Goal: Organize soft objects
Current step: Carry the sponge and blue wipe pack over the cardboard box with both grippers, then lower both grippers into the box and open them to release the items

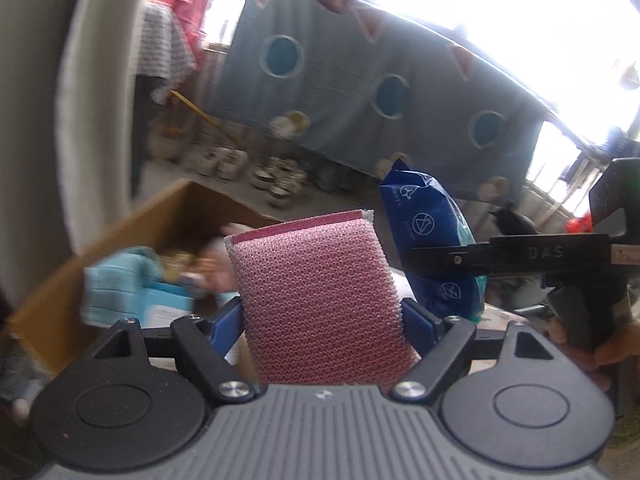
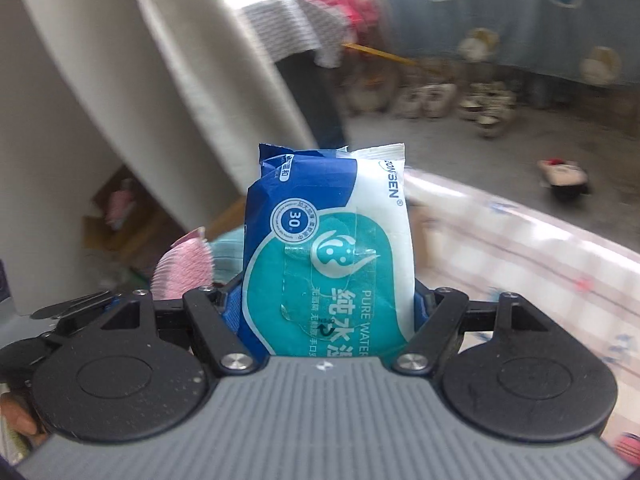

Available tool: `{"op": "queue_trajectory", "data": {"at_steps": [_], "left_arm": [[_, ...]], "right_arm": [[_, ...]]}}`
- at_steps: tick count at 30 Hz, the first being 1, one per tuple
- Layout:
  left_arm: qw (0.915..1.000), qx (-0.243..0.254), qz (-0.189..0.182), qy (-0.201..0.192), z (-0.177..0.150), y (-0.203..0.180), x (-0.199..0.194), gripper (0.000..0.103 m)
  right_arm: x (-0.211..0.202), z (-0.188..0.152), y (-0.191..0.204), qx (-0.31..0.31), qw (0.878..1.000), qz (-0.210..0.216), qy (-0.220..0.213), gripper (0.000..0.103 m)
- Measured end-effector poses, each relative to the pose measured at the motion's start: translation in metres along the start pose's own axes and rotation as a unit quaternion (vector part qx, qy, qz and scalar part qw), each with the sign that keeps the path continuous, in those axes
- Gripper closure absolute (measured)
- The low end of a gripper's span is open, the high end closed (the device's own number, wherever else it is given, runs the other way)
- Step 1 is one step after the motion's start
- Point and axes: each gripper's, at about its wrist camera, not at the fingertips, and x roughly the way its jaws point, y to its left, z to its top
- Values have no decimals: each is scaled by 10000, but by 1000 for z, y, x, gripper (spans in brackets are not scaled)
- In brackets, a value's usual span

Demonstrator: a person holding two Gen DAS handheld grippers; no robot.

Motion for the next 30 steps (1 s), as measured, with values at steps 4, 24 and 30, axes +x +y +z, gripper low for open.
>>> {"op": "queue_trajectory", "data": {"at_steps": [4,24,30], "left_arm": [[9989,-54,462,24,1,38,-11,20],[9883,-617,1332,419,-8,168,31,20],[9874,-697,1379,332,-7,181,31,20]], "right_arm": [[47,6,40,68,9982,534,275,30],[222,-22,97,-435,9703,864,2217,29],[262,-45,116,-1707,9301,686,3179,29]]}}
